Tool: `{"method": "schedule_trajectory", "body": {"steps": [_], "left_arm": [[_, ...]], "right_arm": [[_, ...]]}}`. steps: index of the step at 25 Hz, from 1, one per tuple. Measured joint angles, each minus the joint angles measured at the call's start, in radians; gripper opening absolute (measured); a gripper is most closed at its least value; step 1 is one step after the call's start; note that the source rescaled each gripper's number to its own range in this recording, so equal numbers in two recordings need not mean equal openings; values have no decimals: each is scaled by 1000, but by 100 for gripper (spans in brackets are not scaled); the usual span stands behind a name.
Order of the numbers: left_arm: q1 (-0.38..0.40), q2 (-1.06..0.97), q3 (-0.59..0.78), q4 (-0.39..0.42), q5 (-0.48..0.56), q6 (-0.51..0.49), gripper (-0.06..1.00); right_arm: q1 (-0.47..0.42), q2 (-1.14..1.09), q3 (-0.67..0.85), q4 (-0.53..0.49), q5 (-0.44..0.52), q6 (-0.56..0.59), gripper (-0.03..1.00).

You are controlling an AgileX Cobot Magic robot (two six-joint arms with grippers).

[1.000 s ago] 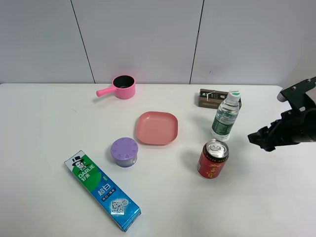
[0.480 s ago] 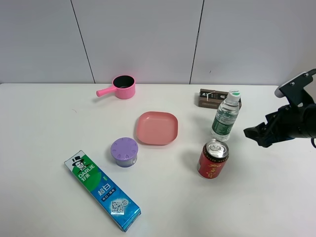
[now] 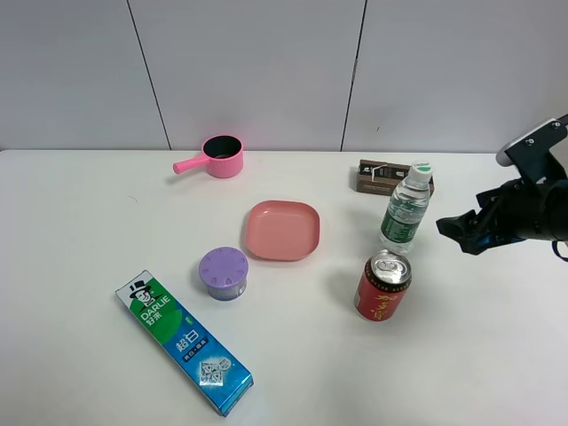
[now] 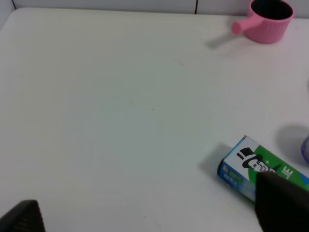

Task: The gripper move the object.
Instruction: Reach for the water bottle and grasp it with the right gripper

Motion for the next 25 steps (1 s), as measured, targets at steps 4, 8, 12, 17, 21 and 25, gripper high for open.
{"method": "schedule_trajectory", "body": {"steps": [4,8,12,17,21,25], "left_arm": [[0,0,0,0,0,0,100],[0,0,0,0,0,0,100],[0,0,0,0,0,0,100],[0,0,0,0,0,0,100],[0,0,0,0,0,0,100],[0,0,0,0,0,0,100]], "right_arm": [[0,0,0,47,0,-47,100],[0,0,0,84,0,-75,100],[0,0,0,88,0,-84,100],[0,0,0,91,0,-91,100],[0,0,0,119,0,-123,100],[0,0,0,161,-1,-170,100]]}}
